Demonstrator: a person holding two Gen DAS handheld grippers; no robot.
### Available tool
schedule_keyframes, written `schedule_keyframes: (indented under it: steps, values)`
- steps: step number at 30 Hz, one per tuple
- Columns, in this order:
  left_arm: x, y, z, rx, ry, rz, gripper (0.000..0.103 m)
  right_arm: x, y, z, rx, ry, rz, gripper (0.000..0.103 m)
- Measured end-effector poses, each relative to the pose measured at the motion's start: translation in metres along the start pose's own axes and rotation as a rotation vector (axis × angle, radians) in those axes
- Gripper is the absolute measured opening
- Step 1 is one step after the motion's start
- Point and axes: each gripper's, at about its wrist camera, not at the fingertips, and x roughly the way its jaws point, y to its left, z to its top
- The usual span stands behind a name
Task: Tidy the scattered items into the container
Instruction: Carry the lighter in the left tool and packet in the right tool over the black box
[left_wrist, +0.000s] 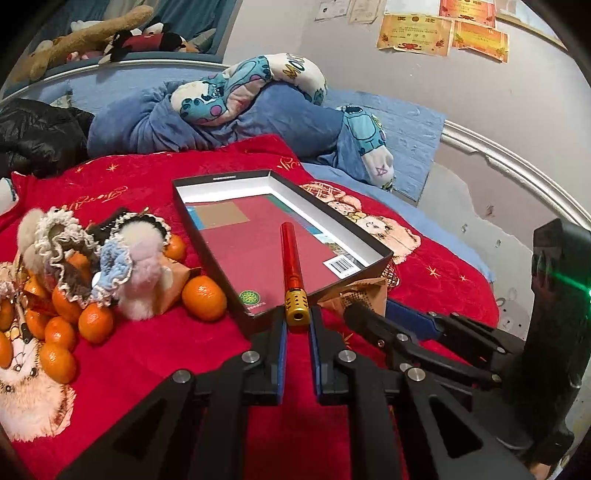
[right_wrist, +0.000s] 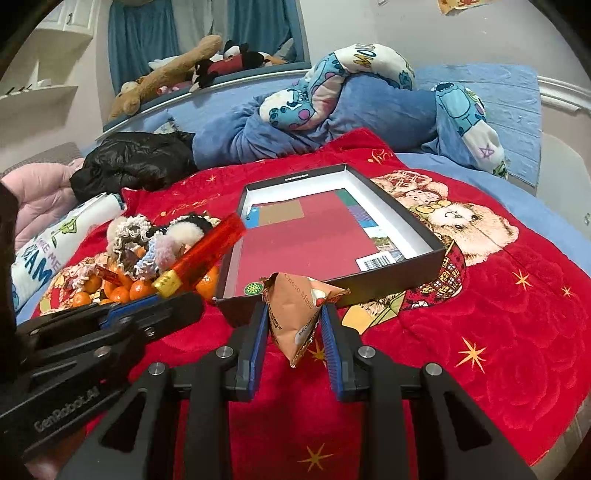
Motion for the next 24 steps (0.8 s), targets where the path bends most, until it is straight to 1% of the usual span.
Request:
schedule_keyframes:
  steps: [4,9,12,13,15,17,19,22,24]
  values:
    - [-0.001,0.004,0.003,0.0,-0.008,0.005,0.011,0.003,-0.005,0.001,0.027,-0.002,0.0,0.027]
    - [0.0,0.019,0.012,-0.034,-0.01,-0.01,0.011,0.006,-0.003,0.009,0.025,-0.013,-0.027,0.027]
    - [0.005,0.028,0.018,-0.056,-0.004,-0.02,0.011,0.007,-0.006,0.015,0.049,-0.023,-0.044,0.027]
    - [0.007,0.03,0.019,-0.062,0.001,-0.022,0.011,0.008,-0.008,0.017,0.059,-0.023,-0.051,0.027]
    - [0.013,0.035,0.02,-0.083,0.029,-0.056,0.011,0.009,-0.01,0.019,0.068,-0.027,-0.058,0.027]
    - [0.018,0.04,0.02,-0.11,0.047,-0.069,0.011,0.011,-0.012,0.021,0.07,-0.027,-0.063,0.027]
    - [0.021,0.039,0.02,-0.102,0.053,-0.065,0.011,0.012,-0.012,0.023,0.068,-0.025,-0.069,0.027]
    - [0.024,0.037,0.024,-0.1,0.059,-0.095,0.011,0.016,-0.014,0.029,0.071,-0.022,-0.066,0.027]
    - [0.028,0.03,0.027,-0.077,0.059,-0.1,0.011,0.02,-0.016,0.035,0.079,-0.017,-0.062,0.027]
